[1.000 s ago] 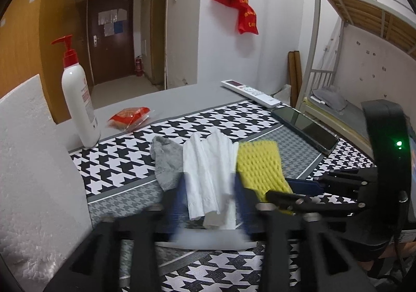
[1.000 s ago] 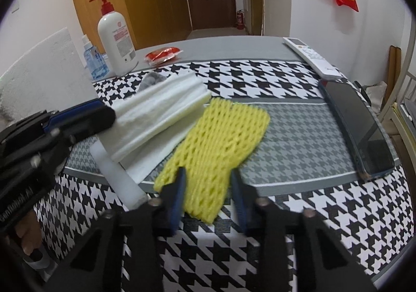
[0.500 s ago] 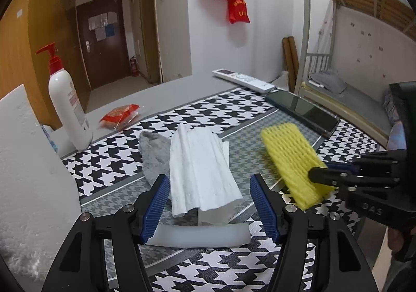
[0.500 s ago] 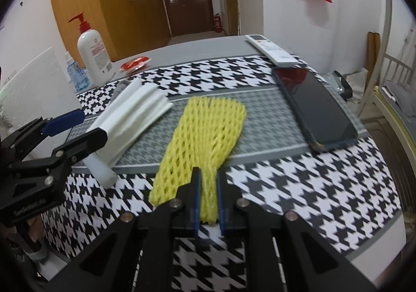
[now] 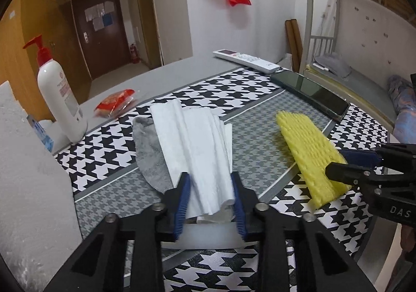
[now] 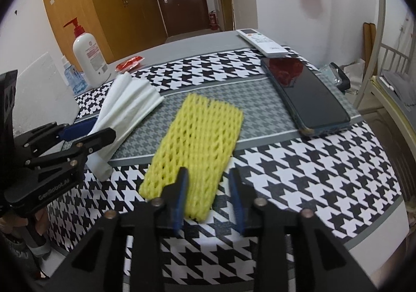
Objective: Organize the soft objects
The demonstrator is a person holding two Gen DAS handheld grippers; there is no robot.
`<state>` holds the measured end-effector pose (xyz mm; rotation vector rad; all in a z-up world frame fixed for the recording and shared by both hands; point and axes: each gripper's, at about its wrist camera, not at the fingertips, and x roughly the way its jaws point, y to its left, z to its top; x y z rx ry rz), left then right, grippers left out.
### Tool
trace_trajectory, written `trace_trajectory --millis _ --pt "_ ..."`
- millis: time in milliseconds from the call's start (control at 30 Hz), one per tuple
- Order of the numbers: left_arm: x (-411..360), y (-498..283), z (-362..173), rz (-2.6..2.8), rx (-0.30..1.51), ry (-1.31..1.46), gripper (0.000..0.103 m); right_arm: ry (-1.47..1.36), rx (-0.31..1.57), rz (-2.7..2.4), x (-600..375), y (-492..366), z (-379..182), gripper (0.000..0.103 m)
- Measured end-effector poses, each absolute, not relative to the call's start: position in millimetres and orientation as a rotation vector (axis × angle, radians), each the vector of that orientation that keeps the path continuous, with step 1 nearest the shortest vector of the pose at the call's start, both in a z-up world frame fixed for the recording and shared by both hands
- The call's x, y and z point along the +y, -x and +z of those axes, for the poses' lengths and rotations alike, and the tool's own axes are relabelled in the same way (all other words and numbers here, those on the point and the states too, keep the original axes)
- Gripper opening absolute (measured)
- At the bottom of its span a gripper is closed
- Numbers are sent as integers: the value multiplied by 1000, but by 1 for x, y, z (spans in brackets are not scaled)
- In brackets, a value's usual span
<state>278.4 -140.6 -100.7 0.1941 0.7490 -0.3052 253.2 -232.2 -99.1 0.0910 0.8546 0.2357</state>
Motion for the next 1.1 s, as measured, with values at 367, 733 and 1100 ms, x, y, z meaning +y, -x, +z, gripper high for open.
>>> trace_trajectory --millis 367,733,1100 --pt "-133 -274 -91 -358 710 -131 3 -102 825 226 -235 -248 -89 53" --pt "-110 -256 -58 -369 561 -17 3 -58 821 264 -215 -251 -84 54" --pt "-105 -257 -61 -354 567 -10 3 -6 874 258 -200 -267 -95 54"
